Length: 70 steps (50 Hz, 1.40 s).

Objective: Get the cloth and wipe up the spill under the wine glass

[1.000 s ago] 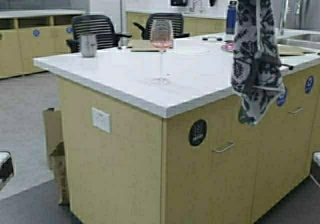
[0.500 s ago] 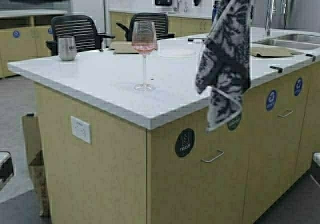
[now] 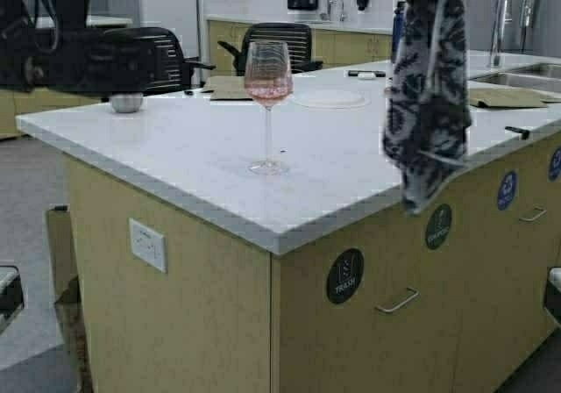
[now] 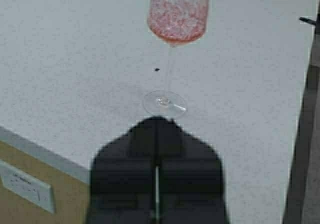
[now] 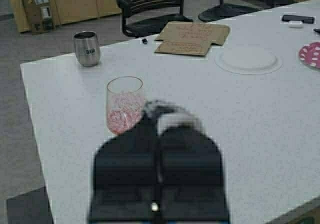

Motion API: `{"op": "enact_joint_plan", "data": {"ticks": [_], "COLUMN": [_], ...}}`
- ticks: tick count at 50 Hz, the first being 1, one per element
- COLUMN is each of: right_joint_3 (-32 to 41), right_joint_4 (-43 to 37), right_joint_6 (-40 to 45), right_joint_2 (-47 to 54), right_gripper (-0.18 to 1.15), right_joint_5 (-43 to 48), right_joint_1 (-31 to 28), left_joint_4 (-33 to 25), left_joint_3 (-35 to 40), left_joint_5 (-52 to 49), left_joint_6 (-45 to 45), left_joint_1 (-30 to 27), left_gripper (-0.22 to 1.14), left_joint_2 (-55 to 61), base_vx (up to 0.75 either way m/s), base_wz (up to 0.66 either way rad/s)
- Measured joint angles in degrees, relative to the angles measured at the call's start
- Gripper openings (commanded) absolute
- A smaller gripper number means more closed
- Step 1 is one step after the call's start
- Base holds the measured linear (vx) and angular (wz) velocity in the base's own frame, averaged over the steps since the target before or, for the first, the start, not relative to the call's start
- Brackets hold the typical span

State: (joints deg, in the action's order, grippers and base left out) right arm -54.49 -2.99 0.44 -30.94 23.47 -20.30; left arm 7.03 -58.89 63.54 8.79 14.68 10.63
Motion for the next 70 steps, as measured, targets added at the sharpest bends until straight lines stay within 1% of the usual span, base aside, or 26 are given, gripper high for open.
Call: {"op": "enact_joint_plan", "data": {"ticks": [9, 13, 17, 21, 29, 34, 38, 42, 48, 54, 70], "right_joint_3": [0.3, 0.5, 0.6, 0.8, 0.9, 0.9, 1.1, 1.1, 1.1, 1.1, 1.1], "right_joint_4": [0.0, 0.0, 0.0, 0.0, 0.0, 0.0, 0.0, 0.0, 0.0, 0.0, 0.0], "right_joint_6": [0.0, 0.0, 0.1, 0.0, 0.1, 0.1, 0.1, 0.1, 0.1, 0.1, 0.0], "right_joint_2": [2.5, 3.4, 3.7, 3.7, 3.7, 3.8, 4.1, 4.5, 4.9, 5.3, 6.2], "right_gripper": [0.06, 0.06, 0.06, 0.06, 0.06, 0.06, 0.06, 0.06, 0.06, 0.06, 0.06], "right_joint_5": [0.0, 0.0, 0.0, 0.0, 0.0, 0.0, 0.0, 0.0, 0.0, 0.0, 0.0], "right_joint_1": [-0.3, -0.3, -0.2, -0.3, -0.1, 0.1, 0.1, 0.0, 0.1, 0.0, 0.0], "left_joint_4": [2.5, 3.2, 3.3, 3.4, 4.0, 6.2, 9.0, 10.9, 10.9, 8.7, 2.6], "left_joint_3": [3.0, 4.5, 5.5, 6.6, 8.8, 10.5, 12.0, 13.3, 14.5, 15.3, 20.9], "left_joint_5": [10.2, 14.5, 17.6, 19.6, 22.1, 23.7, 24.7, 25.0, 25.0, 25.0, 25.0], "left_joint_6": [-0.1, -0.2, -0.2, -0.3, -0.8, -2.5, -4.6, -6.9, -9.2, -10.1, -9.7], "left_joint_1": [0.7, 1.0, 1.0, 0.8, 0.7, 0.8, 0.7, 0.7, 0.8, 1.8, 7.8], "left_gripper": [0.06, 0.13, 0.26, 0.44, 0.72, 0.87, 0.96, 0.98, 0.98, 0.98, 0.98], "left_joint_2": [10.2, 14.3, 18.1, 21.4, 26.5, 28.7, 30.1, 31.1, 32.3, 32.7, 36.7], "base_vx": [0.17, 0.15, 0.15, 0.15, 0.12, 0.10, 0.10, 0.09, 0.09, 0.08, 0.06], "base_wz": [-0.01, -0.03, -0.02, -0.01, -0.02, -0.02, -0.02, -0.01, -0.02, -0.03, -0.05]}}
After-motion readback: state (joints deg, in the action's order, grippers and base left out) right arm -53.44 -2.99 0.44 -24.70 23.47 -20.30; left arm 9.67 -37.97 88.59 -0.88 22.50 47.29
